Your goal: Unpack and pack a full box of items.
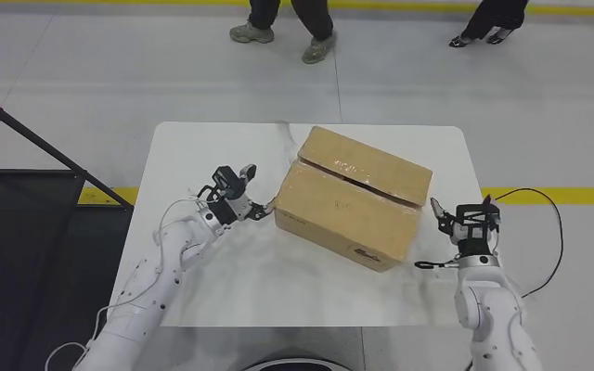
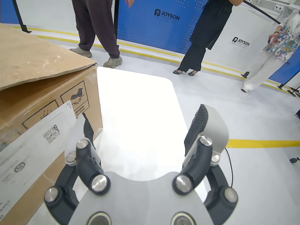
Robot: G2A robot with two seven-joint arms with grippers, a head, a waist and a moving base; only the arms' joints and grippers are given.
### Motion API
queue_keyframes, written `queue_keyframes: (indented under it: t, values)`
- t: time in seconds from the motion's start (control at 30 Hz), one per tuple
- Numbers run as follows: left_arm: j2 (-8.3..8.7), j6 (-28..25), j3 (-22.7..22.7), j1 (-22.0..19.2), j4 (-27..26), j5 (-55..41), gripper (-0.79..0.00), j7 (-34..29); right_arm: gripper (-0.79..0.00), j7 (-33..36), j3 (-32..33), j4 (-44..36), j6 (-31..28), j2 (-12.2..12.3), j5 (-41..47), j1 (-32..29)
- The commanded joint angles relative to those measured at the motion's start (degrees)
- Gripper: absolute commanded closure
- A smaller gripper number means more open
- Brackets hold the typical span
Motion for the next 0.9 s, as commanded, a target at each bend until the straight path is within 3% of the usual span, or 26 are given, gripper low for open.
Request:
queue_keyframes:
  t: [0.0,0.27,0.87]
  values:
    - [0.16,0.15,-0.71,0.48,-0.4,-0.47,-0.785,0.31,-0.785,0.79,-0.51,0.79,0.61,-0.08,-0.37,1.35]
    - [0.68,4.51,-6.03,2.06,1.0,-6.49,-0.785,1.27,-0.785,1.93,-3.3,4.01,0.63,-0.54,0.43,6.38]
    - [1.28,8.5,-10.97,4.4,1.35,-11.39,-0.785,1.1,-0.785,1.56,-10.11,3.19,-1.9,-1.28,-2.98,10.09]
